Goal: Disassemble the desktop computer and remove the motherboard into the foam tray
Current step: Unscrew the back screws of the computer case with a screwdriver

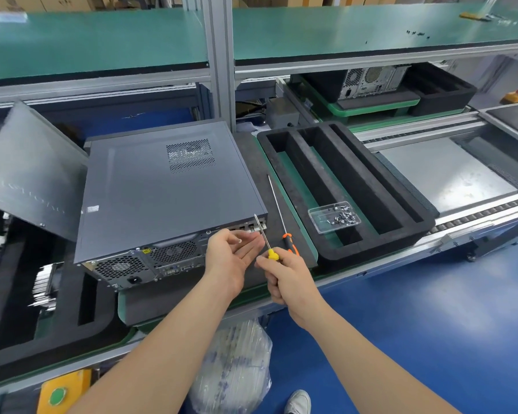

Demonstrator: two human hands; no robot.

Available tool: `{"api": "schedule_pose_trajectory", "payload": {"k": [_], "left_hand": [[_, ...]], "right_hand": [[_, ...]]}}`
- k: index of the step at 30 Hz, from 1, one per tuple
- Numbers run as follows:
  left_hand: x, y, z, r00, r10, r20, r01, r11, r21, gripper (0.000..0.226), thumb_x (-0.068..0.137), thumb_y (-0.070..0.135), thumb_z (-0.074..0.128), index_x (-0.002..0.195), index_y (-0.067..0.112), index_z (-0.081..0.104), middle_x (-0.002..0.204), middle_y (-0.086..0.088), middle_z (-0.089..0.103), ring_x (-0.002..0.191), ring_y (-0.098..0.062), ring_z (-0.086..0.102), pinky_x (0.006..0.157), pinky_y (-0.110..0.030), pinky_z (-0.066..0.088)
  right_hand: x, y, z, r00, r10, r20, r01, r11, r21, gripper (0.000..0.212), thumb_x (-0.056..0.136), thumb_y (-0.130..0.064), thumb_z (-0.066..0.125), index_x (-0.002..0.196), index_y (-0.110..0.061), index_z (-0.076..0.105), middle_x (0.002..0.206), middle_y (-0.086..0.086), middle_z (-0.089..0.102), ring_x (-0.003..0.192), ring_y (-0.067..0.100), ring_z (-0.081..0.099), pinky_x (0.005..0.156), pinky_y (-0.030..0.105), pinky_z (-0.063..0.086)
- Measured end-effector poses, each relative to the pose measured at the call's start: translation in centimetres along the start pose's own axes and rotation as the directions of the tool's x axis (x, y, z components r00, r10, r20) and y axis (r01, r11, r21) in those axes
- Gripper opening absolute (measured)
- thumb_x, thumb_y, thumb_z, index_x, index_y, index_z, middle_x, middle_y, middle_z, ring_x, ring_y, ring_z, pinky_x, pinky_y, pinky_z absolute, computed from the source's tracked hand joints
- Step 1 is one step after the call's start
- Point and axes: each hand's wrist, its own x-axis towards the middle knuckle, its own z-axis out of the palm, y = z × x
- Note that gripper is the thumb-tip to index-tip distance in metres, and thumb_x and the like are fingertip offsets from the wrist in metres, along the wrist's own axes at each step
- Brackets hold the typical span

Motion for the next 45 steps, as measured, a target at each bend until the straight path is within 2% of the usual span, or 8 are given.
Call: {"api": "schedule_pose_trajectory", "payload": {"k": [3, 5, 9, 12, 18, 25, 32, 45], "left_hand": [[-0.3, 1.2, -1.1, 1.000, 0.002, -0.026, -0.002, 1.000, -0.016, 0.021, 0.093, 0.010, 0.047, 0.077, 0.002, 0.060, 0.092, -0.025, 0.076, 0.081, -0.033, 0.078, 0.066, -0.037, 0.065], [-0.5, 2.0, -2.1, 1.000, 0.004, -0.021, -0.004, 1.000, 0.008, 0.028, 0.101, 0.017, 0.052, 0.078, 0.004, 0.061, 0.086, -0.019, 0.076, 0.080, -0.029, 0.078, 0.072, -0.037, 0.064], [-1.5, 3.9, -5.3, 0.998, 0.034, 0.043, -0.035, 0.999, 0.008, 0.021, 0.102, 0.018, 0.055, 0.096, 0.002, 0.068, 0.094, -0.017, 0.075, 0.082, -0.026, 0.076, 0.073, -0.036, 0.062], [-2.5, 5.5, -8.3, 0.998, 0.052, 0.040, -0.051, 0.998, -0.033, 0.018, 0.101, 0.013, 0.058, 0.105, 0.000, 0.070, 0.096, -0.016, 0.076, 0.082, -0.023, 0.077, 0.065, -0.031, 0.063], [-4.0, 8.8, -14.5, 0.996, 0.085, 0.003, -0.084, 0.994, -0.074, 0.020, 0.099, 0.005, 0.057, 0.112, -0.002, 0.071, 0.099, -0.016, 0.077, 0.085, -0.024, 0.078, 0.066, -0.027, 0.063], [-3.8, 10.6, -18.1, 0.994, 0.101, 0.050, -0.102, 0.995, 0.018, 0.021, 0.104, 0.005, 0.052, 0.114, 0.001, 0.070, 0.100, -0.015, 0.077, 0.088, -0.021, 0.078, 0.069, -0.025, 0.062], [-3.4, 10.9, -16.8, 0.990, 0.055, 0.133, -0.074, 0.986, 0.147, 0.026, 0.107, 0.005, 0.046, 0.121, 0.008, 0.068, 0.101, -0.011, 0.078, 0.086, -0.018, 0.077, 0.066, -0.025, 0.062], [-2.7, 10.8, -16.1, 0.987, 0.035, 0.154, -0.050, 0.994, 0.093, 0.025, 0.106, 0.003, 0.048, 0.117, 0.004, 0.070, 0.102, -0.011, 0.079, 0.088, -0.018, 0.078, 0.067, -0.027, 0.062]], "right_hand": [[0.2, -0.4, 1.6, 0.999, 0.007, 0.051, -0.009, 0.999, 0.041, 0.036, 0.101, -0.028, 0.061, 0.094, 0.006, 0.052, 0.063, 0.006, 0.038, 0.049, 0.016, 0.027, 0.046, 0.028, 0.018], [0.3, -0.7, 3.0, 0.996, 0.038, 0.082, -0.044, 0.996, 0.078, 0.036, 0.100, -0.035, 0.060, 0.081, -0.005, 0.053, 0.061, 0.006, 0.039, 0.047, 0.017, 0.028, 0.047, 0.029, 0.017], [0.1, -0.7, 6.6, 0.973, 0.183, 0.143, -0.201, 0.972, 0.125, 0.044, 0.100, -0.039, 0.050, 0.063, -0.016, 0.049, 0.056, 0.005, 0.043, 0.043, 0.017, 0.033, 0.045, 0.025, 0.022], [-0.5, -0.4, 9.8, 0.949, 0.233, 0.213, -0.256, 0.962, 0.089, 0.041, 0.104, -0.037, 0.044, 0.070, -0.015, 0.049, 0.057, 0.005, 0.047, 0.045, 0.016, 0.037, 0.047, 0.028, 0.025], [-1.7, 0.4, 16.5, 0.916, 0.276, 0.291, -0.286, 0.958, -0.008, 0.034, 0.105, -0.031, 0.039, 0.077, -0.013, 0.048, 0.060, 0.007, 0.048, 0.046, 0.018, 0.038, 0.048, 0.029, 0.027], [-2.2, 1.9, 21.5, 0.936, 0.285, 0.206, -0.301, 0.953, 0.049, 0.038, 0.102, -0.031, 0.038, 0.069, -0.014, 0.045, 0.057, 0.006, 0.044, 0.042, 0.019, 0.033, 0.046, 0.026, 0.022], [-2.3, 2.0, 21.2, 0.958, 0.275, 0.088, -0.282, 0.955, 0.091, 0.037, 0.100, -0.031, 0.039, 0.066, -0.016, 0.042, 0.055, 0.005, 0.041, 0.041, 0.018, 0.028, 0.044, 0.024, 0.019], [-2.1, 0.9, 20.3, 0.959, 0.265, 0.098, -0.271, 0.961, 0.055, 0.019, 0.097, -0.029, 0.040, 0.083, -0.017, 0.045, 0.059, 0.005, 0.039, 0.045, 0.017, 0.024, 0.047, 0.026, 0.015]]}}
